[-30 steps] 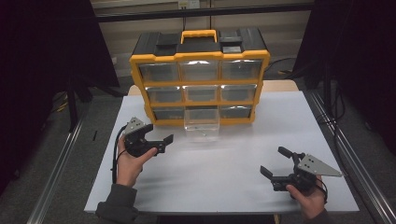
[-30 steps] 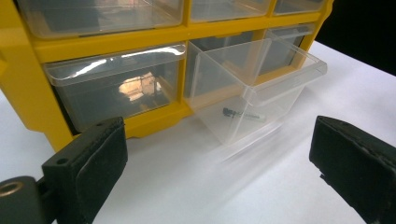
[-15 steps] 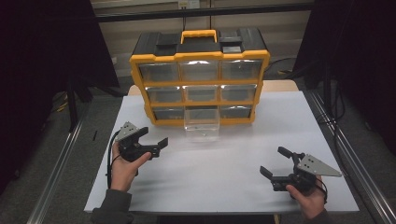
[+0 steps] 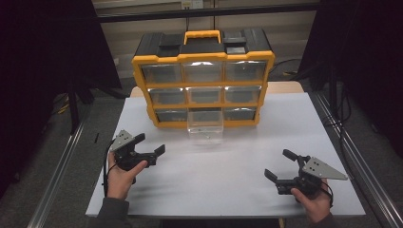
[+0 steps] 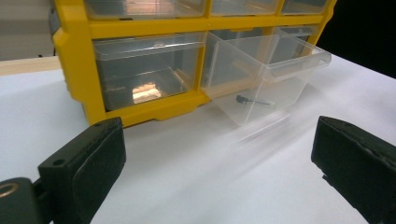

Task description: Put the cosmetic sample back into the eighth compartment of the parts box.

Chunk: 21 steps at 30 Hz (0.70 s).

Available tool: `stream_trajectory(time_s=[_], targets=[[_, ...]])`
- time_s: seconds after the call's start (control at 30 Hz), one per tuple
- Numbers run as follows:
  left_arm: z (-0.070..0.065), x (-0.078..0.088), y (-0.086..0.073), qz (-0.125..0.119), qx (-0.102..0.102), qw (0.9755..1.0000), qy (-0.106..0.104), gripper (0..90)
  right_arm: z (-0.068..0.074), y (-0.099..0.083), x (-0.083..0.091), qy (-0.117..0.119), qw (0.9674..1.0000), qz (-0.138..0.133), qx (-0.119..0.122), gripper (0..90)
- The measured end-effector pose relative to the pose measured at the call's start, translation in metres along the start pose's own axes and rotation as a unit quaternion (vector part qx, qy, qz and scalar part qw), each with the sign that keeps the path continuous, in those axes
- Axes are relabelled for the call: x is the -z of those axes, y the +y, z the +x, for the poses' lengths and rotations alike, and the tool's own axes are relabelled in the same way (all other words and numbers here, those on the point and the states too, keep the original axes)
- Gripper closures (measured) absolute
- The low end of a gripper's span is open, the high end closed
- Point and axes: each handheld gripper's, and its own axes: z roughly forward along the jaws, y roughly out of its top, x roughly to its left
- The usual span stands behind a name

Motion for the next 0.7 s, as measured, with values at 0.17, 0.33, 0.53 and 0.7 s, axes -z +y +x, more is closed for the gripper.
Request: stream_trajectory(time_s=[0.17, 0.33, 0.53, 0.7], targets=[[0.002, 0.005, -0.003, -0.004, 0.005, 1.0, -0.003, 3.2, 0.0, 0.0, 0.0, -0.001, 1.0, 0.0, 0.0, 1.1], [0.004, 0.008, -0.007, -0.013, 0.01, 0.9999, -0.005, 3.2, 0.0, 0.0, 0.0, 0.0, 1.0, 0.0, 0.0, 1.1], [0.007, 0.014, -0.012, -0.01, 0.0, 0.9999, -0.002, 2.9, 0.0, 0.0, 0.0, -0.001, 1.0, 0.0, 0.0, 1.1], [0.008, 0.017, -0.015, -0.014, 0.005, 0.9999, -0.004, 2.9, 0.0, 0.0, 0.0, 0.0, 1.0, 0.0, 0.001, 1.1]])
